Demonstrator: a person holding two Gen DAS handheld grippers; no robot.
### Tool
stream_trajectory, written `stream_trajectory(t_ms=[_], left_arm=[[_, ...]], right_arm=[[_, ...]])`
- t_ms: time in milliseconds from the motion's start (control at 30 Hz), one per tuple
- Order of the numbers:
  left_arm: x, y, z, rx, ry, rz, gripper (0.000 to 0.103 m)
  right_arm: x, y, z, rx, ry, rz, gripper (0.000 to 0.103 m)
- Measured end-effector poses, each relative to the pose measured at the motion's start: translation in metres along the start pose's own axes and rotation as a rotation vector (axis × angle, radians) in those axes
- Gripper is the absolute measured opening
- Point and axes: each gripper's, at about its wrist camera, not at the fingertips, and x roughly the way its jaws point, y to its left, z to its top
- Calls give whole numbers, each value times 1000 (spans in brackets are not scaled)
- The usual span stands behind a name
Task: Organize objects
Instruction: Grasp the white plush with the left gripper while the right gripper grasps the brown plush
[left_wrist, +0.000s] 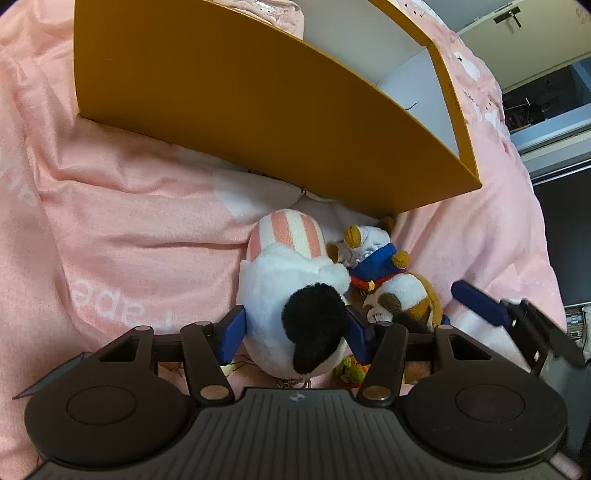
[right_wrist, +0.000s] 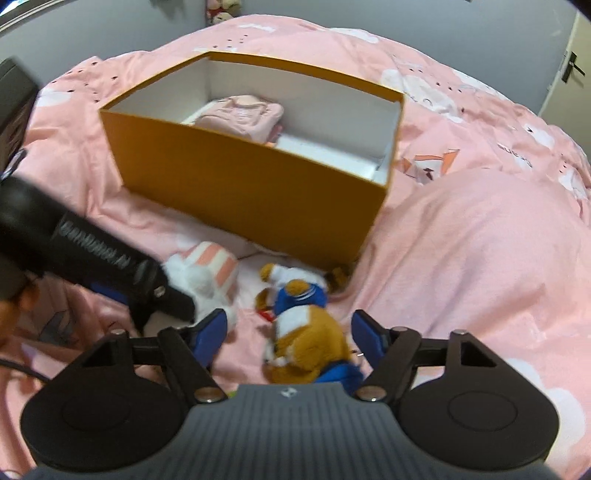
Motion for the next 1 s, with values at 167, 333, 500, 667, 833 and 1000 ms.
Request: stream_trajectory(t_ms=[167,333,500,667,833,1000], left_arm=[[2,-2,-2,13,11,15,65],[6,-7,-3,42,33,27,65],[9,-8,-6,68,63,29,70],[7,-10,-7,102,63,21,68],[6,-14,-1,138,81,31,69],[8,-15,-3,123,74,44,68]], right_arm=[[18,-19,2,71,78,74,64],[33,-22,-1,81,114,60,58],[38,-24,-5,103,135,58,55],[41,-30,-4,128,146,72,55],[41,-29,-4,122,144,67,56],[41,-30,-6,134,134,70,55]])
